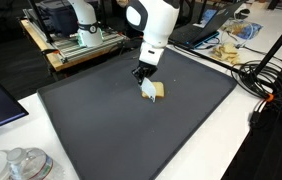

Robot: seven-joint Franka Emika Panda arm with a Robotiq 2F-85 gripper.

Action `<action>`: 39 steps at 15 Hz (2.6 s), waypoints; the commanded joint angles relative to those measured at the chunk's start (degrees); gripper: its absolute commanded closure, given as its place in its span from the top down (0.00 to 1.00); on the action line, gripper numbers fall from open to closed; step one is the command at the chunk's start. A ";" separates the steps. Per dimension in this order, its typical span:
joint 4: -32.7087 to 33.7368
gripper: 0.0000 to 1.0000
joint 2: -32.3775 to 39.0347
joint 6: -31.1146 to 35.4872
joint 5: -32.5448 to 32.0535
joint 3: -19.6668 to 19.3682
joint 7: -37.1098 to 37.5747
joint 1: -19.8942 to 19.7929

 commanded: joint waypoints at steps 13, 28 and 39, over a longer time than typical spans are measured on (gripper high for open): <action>4.13 0.01 6.83 -1.43 -6.00 -0.50 5.81 3.53; 11.16 0.01 11.24 -8.63 -13.13 -3.31 15.77 6.85; 11.08 0.01 8.70 -11.13 -12.02 -1.75 13.38 5.68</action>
